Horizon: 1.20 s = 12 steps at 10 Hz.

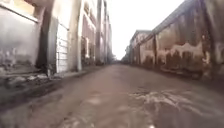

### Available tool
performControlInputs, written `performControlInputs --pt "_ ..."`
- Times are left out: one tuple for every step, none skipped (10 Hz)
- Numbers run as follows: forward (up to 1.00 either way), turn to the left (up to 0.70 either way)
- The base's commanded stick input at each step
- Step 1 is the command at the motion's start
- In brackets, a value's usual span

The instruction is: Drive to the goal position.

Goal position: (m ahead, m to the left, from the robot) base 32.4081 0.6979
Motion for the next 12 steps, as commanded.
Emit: performControlInputs --pt "1.00 0.00" --pt "1.00 -0.07" --pt "1.00 -0.24" --pt "1.00 -0.13" --pt "1.00 0.00" --pt "1.00 0.00" --pt "1.00 0.00" --pt "1.00 0.00" --pt "1.00 0.00" --pt "1.00 0.00" --pt "1.00 0.00" --pt "1.00 0.00"
